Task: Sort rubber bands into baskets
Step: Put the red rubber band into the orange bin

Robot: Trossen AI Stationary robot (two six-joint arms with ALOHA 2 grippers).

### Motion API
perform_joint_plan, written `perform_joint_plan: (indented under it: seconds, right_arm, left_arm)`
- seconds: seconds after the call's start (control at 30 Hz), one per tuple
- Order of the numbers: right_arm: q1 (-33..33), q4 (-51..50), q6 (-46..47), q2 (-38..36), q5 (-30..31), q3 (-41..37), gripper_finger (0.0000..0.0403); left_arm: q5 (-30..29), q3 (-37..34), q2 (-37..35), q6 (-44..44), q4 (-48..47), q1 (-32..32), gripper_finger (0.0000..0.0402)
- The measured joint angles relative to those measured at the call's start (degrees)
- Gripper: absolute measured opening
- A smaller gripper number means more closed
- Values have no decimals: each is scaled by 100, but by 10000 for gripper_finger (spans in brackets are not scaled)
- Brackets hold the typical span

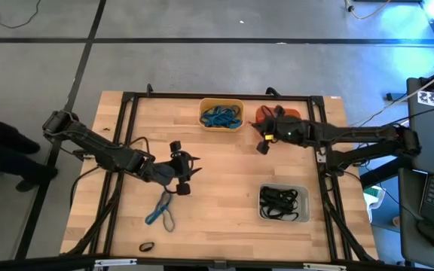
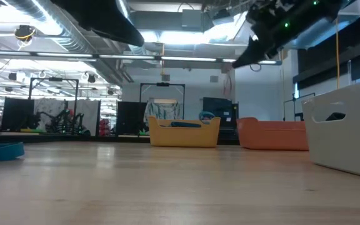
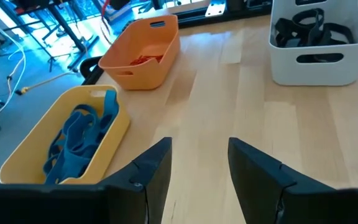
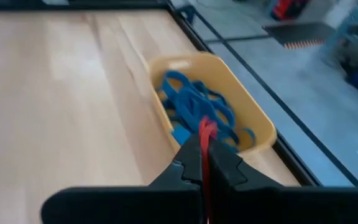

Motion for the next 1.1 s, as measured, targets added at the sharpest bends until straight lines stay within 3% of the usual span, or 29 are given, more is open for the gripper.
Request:
perform_joint_plan:
  seconds: [0.63,0.93,1.1]
  right_arm:
    - [-1348,-1999,600,99,261,0,3]
    - [-1514,-2106,677,512,243,0,4]
    - [-1512,-2106,677,894,246,0,48]
  left_arm:
    - [2,0,-1,78,0,-1,155]
    - [4,1,-1,54,-4,-1,155]
    - [4,2,1,49,-4,-1,155]
